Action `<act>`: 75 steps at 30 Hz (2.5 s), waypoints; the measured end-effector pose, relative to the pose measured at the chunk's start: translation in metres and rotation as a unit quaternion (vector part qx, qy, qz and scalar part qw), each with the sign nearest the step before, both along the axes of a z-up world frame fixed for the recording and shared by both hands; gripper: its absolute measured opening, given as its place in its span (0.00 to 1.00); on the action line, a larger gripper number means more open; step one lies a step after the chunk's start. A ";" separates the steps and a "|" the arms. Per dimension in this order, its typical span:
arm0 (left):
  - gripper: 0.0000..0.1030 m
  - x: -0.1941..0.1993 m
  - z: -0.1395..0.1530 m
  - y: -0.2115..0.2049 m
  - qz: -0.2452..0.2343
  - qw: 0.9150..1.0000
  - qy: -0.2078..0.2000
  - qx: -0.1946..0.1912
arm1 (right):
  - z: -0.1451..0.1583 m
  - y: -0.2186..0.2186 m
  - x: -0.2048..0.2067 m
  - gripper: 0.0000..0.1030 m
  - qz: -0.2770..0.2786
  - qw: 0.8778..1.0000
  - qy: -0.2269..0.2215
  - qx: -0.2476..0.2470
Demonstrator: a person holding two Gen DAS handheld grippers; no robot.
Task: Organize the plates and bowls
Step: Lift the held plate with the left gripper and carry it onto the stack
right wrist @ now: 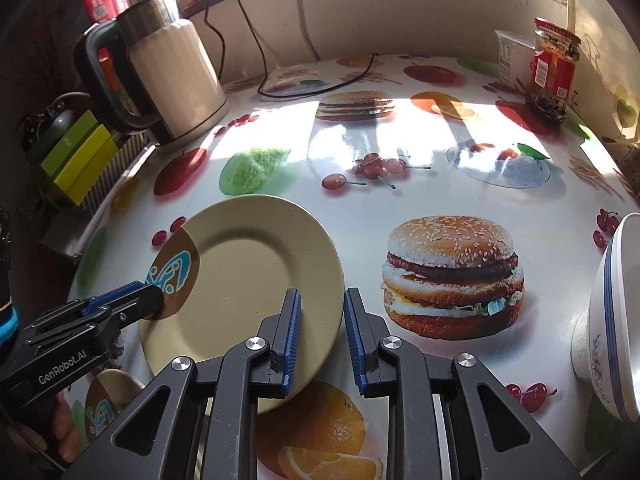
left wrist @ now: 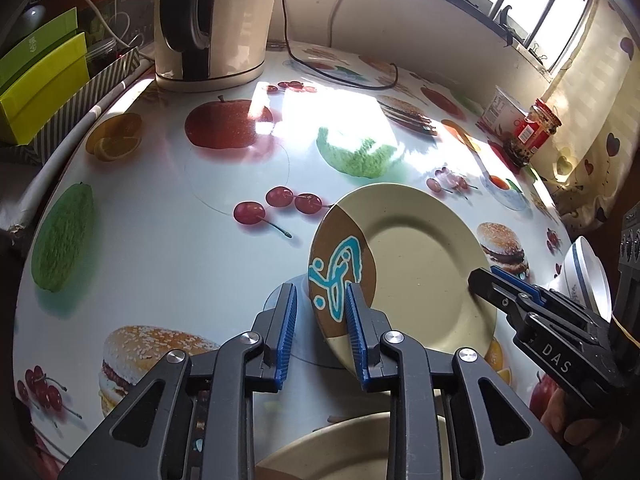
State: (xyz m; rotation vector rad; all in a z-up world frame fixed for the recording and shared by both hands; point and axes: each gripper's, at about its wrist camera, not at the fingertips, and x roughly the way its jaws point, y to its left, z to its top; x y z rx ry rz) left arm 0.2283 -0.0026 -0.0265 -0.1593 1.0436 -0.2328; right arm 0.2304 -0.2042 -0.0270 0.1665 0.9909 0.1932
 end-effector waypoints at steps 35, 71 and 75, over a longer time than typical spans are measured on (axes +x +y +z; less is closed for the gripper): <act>0.21 -0.003 0.008 -0.005 -0.006 1.000 -0.009 -0.003 | 0.012 -0.010 -0.006 0.18 -0.019 0.999 -0.014 0.022; 0.21 -0.072 0.045 0.018 0.007 0.999 -0.052 -0.011 | 0.054 0.009 -0.074 0.18 0.008 0.998 -0.057 0.019; 0.21 -0.082 0.042 0.022 0.011 0.999 -0.051 -0.010 | 0.053 0.014 -0.084 0.18 0.012 0.998 -0.056 0.018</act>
